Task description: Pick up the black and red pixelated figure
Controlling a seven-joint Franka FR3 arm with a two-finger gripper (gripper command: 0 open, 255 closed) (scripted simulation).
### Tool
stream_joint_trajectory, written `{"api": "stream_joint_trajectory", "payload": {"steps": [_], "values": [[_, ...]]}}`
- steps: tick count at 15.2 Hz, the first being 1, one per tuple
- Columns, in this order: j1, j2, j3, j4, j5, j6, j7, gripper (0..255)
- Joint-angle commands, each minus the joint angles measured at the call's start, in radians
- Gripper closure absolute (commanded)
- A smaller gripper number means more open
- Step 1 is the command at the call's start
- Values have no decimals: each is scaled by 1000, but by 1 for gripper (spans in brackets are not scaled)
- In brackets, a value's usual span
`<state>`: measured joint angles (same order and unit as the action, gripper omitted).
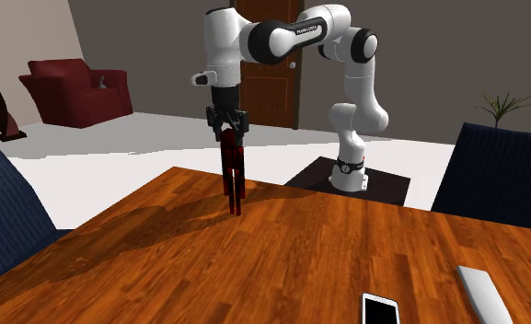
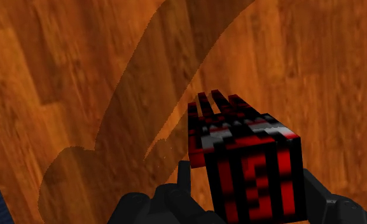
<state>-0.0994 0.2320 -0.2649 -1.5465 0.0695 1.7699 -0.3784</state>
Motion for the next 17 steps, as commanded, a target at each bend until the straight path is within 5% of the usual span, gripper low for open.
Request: {"api": "stream_joint_trajectory", "payload": {"steps": [1, 17], "values": [[0, 1, 0, -1, 0, 0, 0, 255], [-10, 23, -3, 191, 5, -171, 0, 255]]}}
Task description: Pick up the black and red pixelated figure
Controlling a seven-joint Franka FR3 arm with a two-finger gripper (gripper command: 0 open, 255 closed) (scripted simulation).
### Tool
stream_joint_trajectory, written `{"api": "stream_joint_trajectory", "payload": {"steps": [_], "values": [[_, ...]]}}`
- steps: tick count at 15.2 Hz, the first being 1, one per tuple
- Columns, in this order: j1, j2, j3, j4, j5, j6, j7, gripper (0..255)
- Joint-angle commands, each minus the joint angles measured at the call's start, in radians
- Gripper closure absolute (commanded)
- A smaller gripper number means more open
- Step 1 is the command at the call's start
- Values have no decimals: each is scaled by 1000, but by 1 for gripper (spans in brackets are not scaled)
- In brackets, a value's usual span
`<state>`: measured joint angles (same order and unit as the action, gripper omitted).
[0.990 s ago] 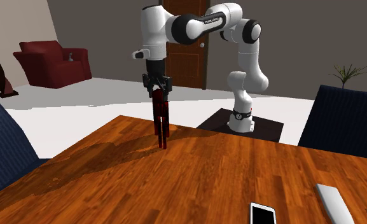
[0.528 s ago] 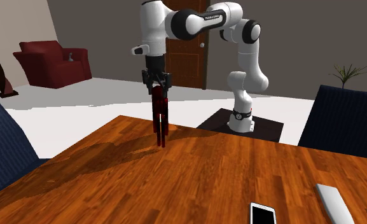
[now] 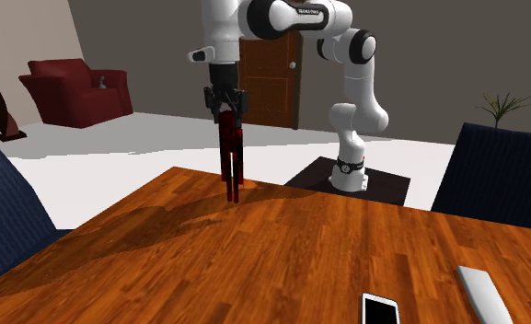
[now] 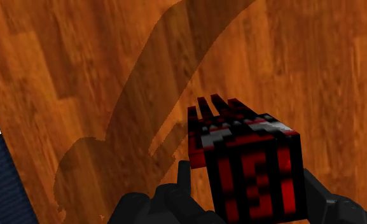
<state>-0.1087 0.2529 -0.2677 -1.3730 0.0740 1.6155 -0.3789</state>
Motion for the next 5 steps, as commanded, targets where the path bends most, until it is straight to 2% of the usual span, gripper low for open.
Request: {"api": "stream_joint_trajectory", "payload": {"steps": [1, 5], "values": [[-2, 6, 0, 37, 2, -32, 0, 255], [-5, 16, -1, 80, 4, -65, 0, 255]]}}
